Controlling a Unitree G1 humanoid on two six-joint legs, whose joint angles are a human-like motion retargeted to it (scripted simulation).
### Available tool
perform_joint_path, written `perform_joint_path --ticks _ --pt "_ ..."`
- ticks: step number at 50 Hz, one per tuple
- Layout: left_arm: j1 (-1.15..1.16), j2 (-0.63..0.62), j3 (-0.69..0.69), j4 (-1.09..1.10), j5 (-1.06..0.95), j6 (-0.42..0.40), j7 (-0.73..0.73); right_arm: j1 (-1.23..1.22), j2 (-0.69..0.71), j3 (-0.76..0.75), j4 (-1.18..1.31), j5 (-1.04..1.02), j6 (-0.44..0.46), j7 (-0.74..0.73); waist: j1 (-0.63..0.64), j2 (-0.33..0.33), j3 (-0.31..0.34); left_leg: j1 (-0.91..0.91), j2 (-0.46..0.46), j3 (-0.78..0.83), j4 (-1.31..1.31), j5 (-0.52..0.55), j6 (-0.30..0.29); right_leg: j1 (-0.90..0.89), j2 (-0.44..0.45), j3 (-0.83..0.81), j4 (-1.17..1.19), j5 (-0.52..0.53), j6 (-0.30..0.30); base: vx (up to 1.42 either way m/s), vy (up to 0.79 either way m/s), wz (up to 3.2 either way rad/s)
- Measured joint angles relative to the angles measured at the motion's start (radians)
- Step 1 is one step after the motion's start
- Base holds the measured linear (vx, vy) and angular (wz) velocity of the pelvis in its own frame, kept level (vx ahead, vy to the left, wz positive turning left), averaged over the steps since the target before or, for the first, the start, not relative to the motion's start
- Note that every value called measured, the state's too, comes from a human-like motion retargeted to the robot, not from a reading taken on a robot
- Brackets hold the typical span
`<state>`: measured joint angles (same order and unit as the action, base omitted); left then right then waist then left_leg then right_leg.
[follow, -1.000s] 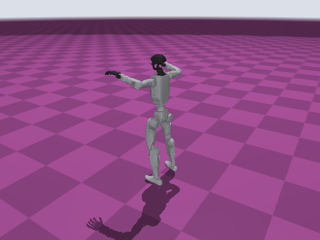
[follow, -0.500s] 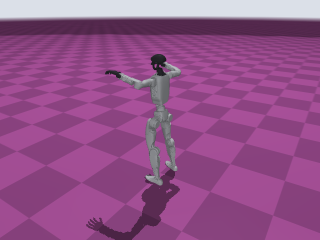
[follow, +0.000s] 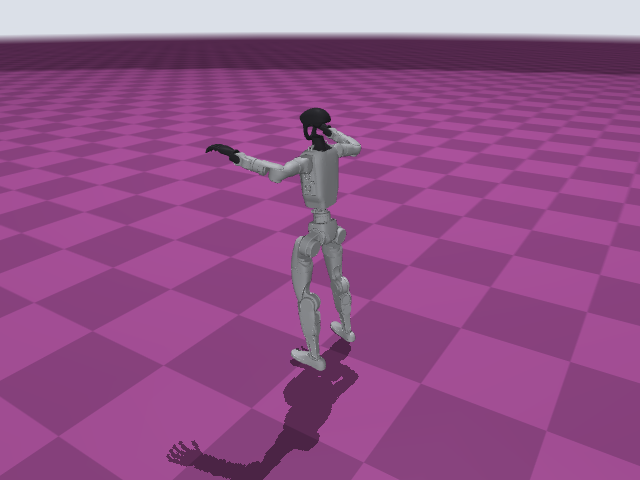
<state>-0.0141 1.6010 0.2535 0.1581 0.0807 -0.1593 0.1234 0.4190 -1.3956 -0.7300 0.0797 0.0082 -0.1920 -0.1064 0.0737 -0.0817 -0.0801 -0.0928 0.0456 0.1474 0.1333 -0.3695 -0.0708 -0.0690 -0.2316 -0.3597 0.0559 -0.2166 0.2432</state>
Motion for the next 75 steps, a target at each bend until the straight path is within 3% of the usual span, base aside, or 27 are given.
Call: perform_joint_path --ticks 7,11,13,18,20,23,25,27,30,34,37,43,48,53,57,60,63,66,67,70,75 --pt "-0.099 -0.334 -0.125 0.084 -0.100 0.016 0.168 -0.164 0.305 0.228 0.014 0.171 -0.019 -0.207 0.013 -0.015 0.014 -0.009 -0.012 -0.010 -0.006 0.000 0.010 -0.003 -0.010 -0.011 -0.004 -0.003 0.016 0.00 0.00 0.00" --pt "-0.153 -0.687 -0.218 0.185 -0.287 0.037 0.256 -0.192 0.568 0.403 0.072 0.346 -0.014 -0.231 0.028 -0.030 0.032 -0.016 -0.015 -0.022 -0.005 -0.001 0.007 -0.002 -0.009 -0.022 -0.008 -0.003 0.019 0.00 0.00 0.00" --pt "-0.137 -0.882 -0.216 0.266 -0.336 0.071 0.275 -0.198 0.713 0.481 0.143 0.406 0.016 -0.195 0.030 -0.031 0.036 -0.014 -0.019 -0.031 -0.008 -0.005 0.014 0.002 -0.015 -0.032 -0.002 -0.019 -0.027 0.06 0.13 0.15" --pt "-0.093 -1.294 -0.189 0.614 -0.563 0.184 0.144 -0.195 1.060 0.647 0.374 0.449 0.091 -0.165 0.042 -0.048 0.060 -0.010 -0.024 -0.041 -0.011 -0.009 0.020 0.008 -0.022 -0.040 0.003 -0.025 -0.072 0.04 0.06 0.05" --pt "-0.137 -1.399 -0.240 0.862 -0.808 0.215 0.079 -0.186 1.194 0.727 0.458 0.473 0.076 -0.255 0.051 -0.057 0.091 -0.008 -0.027 -0.047 -0.006 -0.007 0.027 0.014 -0.026 -0.047 0.010 -0.032 -0.084 0.00 0.04 0.19" --pt "-0.206 -1.494 -0.333 1.109 -1.039 0.240 0.129 -0.183 1.336 0.869 0.524 0.637 0.036 -0.323 0.044 -0.061 0.164 -0.007 -0.024 -0.053 0.004 0.001 0.041 0.009 -0.030 -0.046 0.048 -0.045 -0.107 -0.05 0.04 0.13" --pt "-0.225 -1.512 -0.379 1.120 -1.002 0.209 0.177 -0.194 1.346 0.925 0.532 0.698 0.021 -0.271 0.035 -0.058 0.217 -0.001 -0.013 -0.044 0.005 0.004 0.045 -0.018 -0.028 -0.028 0.102 -0.041 -0.118 -0.10 0.03 -0.25" --pt "-0.224 -1.489 -0.379 1.049 -0.880 0.181 0.147 -0.218 1.273 0.942 0.521 0.581 0.032 -0.208 0.038 -0.051 0.259 0.011 0.001 -0.019 -0.001 0.004 0.046 -0.067 -0.024 0.008 0.179 -0.020 -0.077 -0.11 0.02 -0.67" --pt "-0.225 -1.427 -0.424 0.955 -0.751 0.199 0.045 -0.258 1.155 0.963 0.492 0.397 0.069 -0.173 0.044 -0.022 0.295 0.030 0.024 0.025 -0.011 0.003 0.057 -0.149 -0.011 0.043 0.286 -0.002 -0.064 -0.04 0.01 -0.85" --pt "-0.273 -1.344 -0.614 0.896 -0.503 0.228 0.062 -0.294 1.091 0.960 0.476 0.437 0.065 -0.184 0.015 0.021 0.308 0.033 0.016 0.072 0.001 -0.005 0.053 -0.179 -0.031 -0.070 0.237 -0.035 -0.051 0.04 -0.01 -0.56" --pt "-0.346 -1.295 -0.764 0.847 -0.243 0.268 0.060 -0.322 1.058 0.943 0.476 0.415 0.075 -0.196 -0.031 0.047 0.307 0.032 -0.013 0.092 0.018 -0.014 0.045 -0.155 -0.047 -0.142 0.126 0.015 -0.047 0.08 -0.05 -0.19" --pt "-0.552 -1.293 -1.099 0.747 0.206 0.229 0.006 -0.324 1.015 0.941 0.442 0.161 0.064 -0.280 -0.138 0.130 0.262 0.028 -0.036 0.148 0.072 0.008 0.051 -0.113 -0.051 -0.084 0.025 0.063 -0.046 0.12 -0.07 -0.24" --pt "-0.723 -1.389 -1.366 0.610 0.433 0.188 0.025 -0.289 0.967 0.956 0.333 -0.055 0.075 -0.344 -0.274 0.178 0.213 -0.015 -0.045 0.225 0.238 0.045 0.051 -0.094 -0.085 -0.025 -0.011 0.073 -0.006 0.19 -0.05 -0.58" --pt "-0.840 -1.619 -1.617 0.639 0.589 0.191 0.112 -0.254 0.938 1.066 0.240 -0.107 0.049 -0.411 -0.390 0.219 0.201 -0.014 -0.050 0.280 0.301 0.042 0.042 -0.115 -0.087 0.110 -0.024 0.087 0.015 0.20 0.02 -1.40" --pt "-0.829 -1.836 -1.653 0.862 0.753 0.205 0.064 -0.302 0.882 1.217 0.228 -0.112 0.049 -0.340 -0.558 0.284 0.229 0.041 -0.033 0.347 0.194 0.033 0.043 -0.153 -0.047 0.239 -0.003 0.074 -0.025 0.19 0.06 -1.84" --pt "-0.851 -1.914 -1.653 0.954 0.823 0.174 0.070 -0.323 0.864 1.228 0.269 -0.018 0.032 -0.304 -0.679 0.356 0.215 0.074 -0.002 0.358 0.125 0.042 0.038 -0.168 -0.008 0.303 0.033 0.037 -0.089 0.24 0.06 -1.27" --pt "-0.989 -1.845 -1.653 0.786 0.820 0.012 0.040 -0.255 0.851 1.100 0.289 0.033 -0.013 -0.252 -0.676 0.440 0.136 0.088 0.025 0.279 0.148 0.037 0.025 -0.142 0.012 0.307 0.063 -0.029 -0.131 0.29 0.04 -0.28" --pt "-1.314 -1.659 -1.653 0.341 0.591 -0.109 -0.059 -0.137 0.914 0.919 0.291 0.167 -0.015 -0.215 -0.536 0.467 0.007 0.108 0.028 0.170 0.170 0.048 0.030 -0.068 0.007 0.253 0.038 -0.012 -0.123 0.35 0.04 0.60" --pt "-1.438 -1.598 -1.653 0.197 0.508 -0.120 -0.040 -0.096 0.947 0.865 0.300 0.224 -0.021 -0.222 -0.480 0.462 -0.039 0.116 0.030 0.136 0.169 0.055 0.028 -0.038 0.006 0.225 0.025 -0.008 -0.112 0.34 0.04 1.10" --pt "-1.806 -1.455 -1.653 -0.061 0.349 -0.073 0.200 0.001 1.030 0.791 0.377 0.450 -0.058 -0.280 -0.326 0.413 -0.182 0.136 0.033 0.063 0.141 0.074 0.020 0.039 0.000 0.122 -0.004 0.008 -0.055 0.32 0.05 1.39" --pt "-2.312 -1.210 -1.653 0.007 0.301 0.004 0.415 0.098 1.017 0.848 0.545 0.755 -0.057 -0.192 -0.122 0.273 -0.366 0.109 0.046 -0.009 0.097 0.065 0.013 0.072 0.004 -0.019 0.001 -0.022 -0.057 0.22 0.06 1.31"
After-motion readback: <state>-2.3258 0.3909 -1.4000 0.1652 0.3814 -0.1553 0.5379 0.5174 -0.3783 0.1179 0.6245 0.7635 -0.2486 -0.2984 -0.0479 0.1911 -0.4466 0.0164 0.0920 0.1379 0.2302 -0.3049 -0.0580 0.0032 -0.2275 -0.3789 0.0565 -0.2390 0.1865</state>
